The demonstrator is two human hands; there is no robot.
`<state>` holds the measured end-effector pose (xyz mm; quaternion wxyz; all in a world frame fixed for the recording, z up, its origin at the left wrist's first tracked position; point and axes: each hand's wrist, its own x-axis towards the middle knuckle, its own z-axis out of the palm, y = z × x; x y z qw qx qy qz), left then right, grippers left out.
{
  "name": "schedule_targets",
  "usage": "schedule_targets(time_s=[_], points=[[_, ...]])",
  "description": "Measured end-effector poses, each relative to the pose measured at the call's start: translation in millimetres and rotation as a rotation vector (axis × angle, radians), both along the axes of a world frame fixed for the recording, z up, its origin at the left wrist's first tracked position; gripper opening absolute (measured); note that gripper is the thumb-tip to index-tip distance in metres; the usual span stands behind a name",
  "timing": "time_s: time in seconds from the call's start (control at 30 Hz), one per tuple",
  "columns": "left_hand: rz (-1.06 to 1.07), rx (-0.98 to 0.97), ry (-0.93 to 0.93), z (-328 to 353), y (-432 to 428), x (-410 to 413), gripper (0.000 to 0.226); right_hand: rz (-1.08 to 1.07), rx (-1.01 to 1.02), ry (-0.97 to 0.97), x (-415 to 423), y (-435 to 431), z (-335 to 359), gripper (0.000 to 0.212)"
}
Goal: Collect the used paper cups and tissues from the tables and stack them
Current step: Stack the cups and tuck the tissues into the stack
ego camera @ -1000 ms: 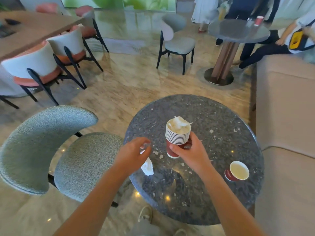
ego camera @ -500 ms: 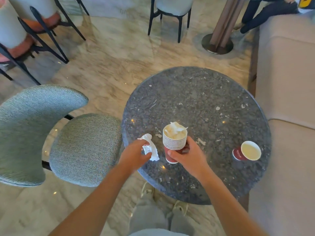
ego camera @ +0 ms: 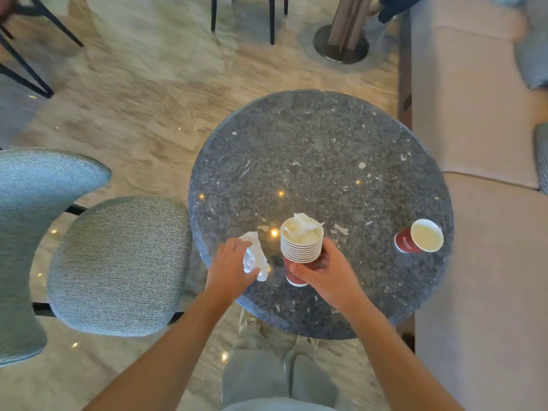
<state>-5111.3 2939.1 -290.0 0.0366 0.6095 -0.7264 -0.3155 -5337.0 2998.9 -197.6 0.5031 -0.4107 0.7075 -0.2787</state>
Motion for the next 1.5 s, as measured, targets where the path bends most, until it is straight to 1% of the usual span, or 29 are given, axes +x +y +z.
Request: schedule_targets(time_s=[0.07,0.17,0.33,0.43,0.57,0.67,0.73,0.8,0.87,0.97,1.07,1.17,1.33,1.4,1.47,1.5], points=[[0.010,-0.016,0.047,-2,1,0,0.047,-0.009,0.008,0.013,0,2,-1,0.062],[0.067,0.008,0.125,-1,0,-1,0.031,-0.015,0.005,0.027,0,2,-2,0.061],[0.214,0.050,0.285,21,-7,-4,0.017,-0.047,0.006,0.009,0,2,2,0.059],[0.279,0.054,0.359,47,-13,-9,0.015,-0.048,-0.010,-0.005,-2,-1,10,0.063],[0.274,-0.025,0.445,103,-22,-25,0.010,-0.054,-0.082,-0.019,-8,-6,31,0.081],[0.237,-0.109,0.525,156,-30,-41,0.011,-0.058,-0.141,-0.016,-16,-8,51,0.083],[0.196,-0.158,0.581,191,-34,-53,0.011,-0.061,-0.178,-0.001,-23,-9,64,0.078],[0.147,-0.194,0.626,221,-36,-66,0.010,-0.070,-0.209,0.011,-32,-8,77,0.066],[0.105,-0.208,0.659,244,-35,-81,0.011,-0.082,-0.242,0.008,-40,-7,89,0.060],[-0.005,-0.239,0.622,267,-29,-108,0.012,-0.108,-0.286,0.003,-54,-3,104,0.054],[-0.159,-0.334,0.501,278,-19,-134,0.008,-0.107,-0.324,0.018,-68,2,115,0.056],[-0.228,-0.433,0.401,284,-9,-152,0.011,-0.125,-0.341,0.036,-84,12,120,0.057],[-0.249,-0.491,0.388,281,7,-175,0.022,-0.141,-0.355,0.069,-106,27,123,0.062],[-0.246,-0.506,0.380,279,14,-183,0.034,-0.130,-0.354,0.072,-112,32,124,0.063],[-0.251,-0.510,0.416,280,23,-189,0.044,-0.117,-0.359,0.081,-118,38,125,0.061],[-0.255,-0.496,0.446,280,27,-191,0.046,-0.110,-0.365,0.084,-121,41,126,0.061]])
